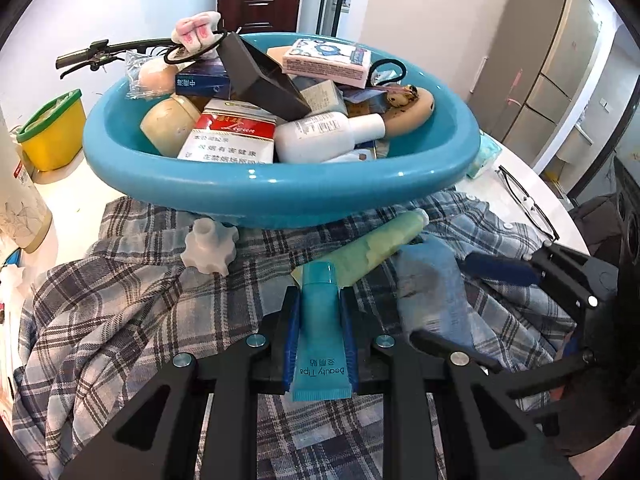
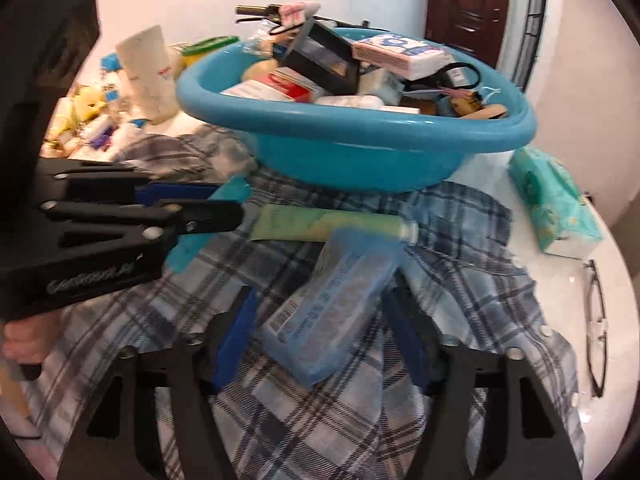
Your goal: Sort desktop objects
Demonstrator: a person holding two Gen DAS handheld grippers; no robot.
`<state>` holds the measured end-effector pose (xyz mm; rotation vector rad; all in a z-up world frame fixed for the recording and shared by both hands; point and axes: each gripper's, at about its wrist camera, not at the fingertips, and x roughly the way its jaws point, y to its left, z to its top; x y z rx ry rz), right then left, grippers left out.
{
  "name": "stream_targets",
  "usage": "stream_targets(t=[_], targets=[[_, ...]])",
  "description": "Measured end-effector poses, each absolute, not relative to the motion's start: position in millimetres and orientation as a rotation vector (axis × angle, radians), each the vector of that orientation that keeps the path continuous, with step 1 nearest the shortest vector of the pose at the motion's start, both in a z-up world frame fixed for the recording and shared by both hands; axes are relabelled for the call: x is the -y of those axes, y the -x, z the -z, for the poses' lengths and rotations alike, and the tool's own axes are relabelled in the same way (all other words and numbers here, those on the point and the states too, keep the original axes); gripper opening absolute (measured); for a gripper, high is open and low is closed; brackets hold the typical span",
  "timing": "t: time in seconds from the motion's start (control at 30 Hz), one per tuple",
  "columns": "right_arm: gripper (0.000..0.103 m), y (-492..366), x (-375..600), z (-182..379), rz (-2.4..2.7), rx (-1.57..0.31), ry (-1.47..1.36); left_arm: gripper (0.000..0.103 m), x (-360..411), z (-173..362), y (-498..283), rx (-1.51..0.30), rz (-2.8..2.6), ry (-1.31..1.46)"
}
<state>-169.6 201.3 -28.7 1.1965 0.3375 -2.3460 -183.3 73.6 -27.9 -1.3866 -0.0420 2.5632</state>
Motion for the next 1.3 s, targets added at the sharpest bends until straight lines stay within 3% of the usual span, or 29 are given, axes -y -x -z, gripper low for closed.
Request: stream_targets(t=[0.27, 0.43, 0.87, 1.07, 1.1, 1.2, 1.3], targets=[[0.069, 162.4, -200.0, 24.5, 2.343, -0.361, -1.209, 0.021, -69.9, 24.5, 185.1, 0.059, -2.584, 1.376], [0.071, 161.9, -189.8, 33.3, 2.405, -0.509, -1.221, 0.021, -70.2, 24.3, 184.9, 0.057, -2.581, 1.375], [0.071, 170.4, -214.8, 16.3, 2.525, -0.366, -1.204, 0.021, -71.6, 23.1, 183.7, 0.053, -2.579, 1.371], [0.071, 167.5, -189.9, 37.9, 2.525, -0.520, -1.218, 0.021, -71.8, 23.6, 184.0, 0.057, -2.570, 1.380], [0.070, 170.0, -190.4, 41.5, 2.512, -0.510, -1.243, 0.021, -71.6, 24.0, 184.1, 0.056, -2.570, 1.380], [0.043, 178.0, -197.7, 46.6, 2.471, -0.408, -1.295, 0.021, -71.3, 23.3, 183.9, 0.059, -2.569, 1.377], [0.040, 180.8, -204.6, 42.5, 2.461, -0.331, -1.299, 0.021, -70.7, 22.2, 183.5, 0.061, -2.570, 1.373]])
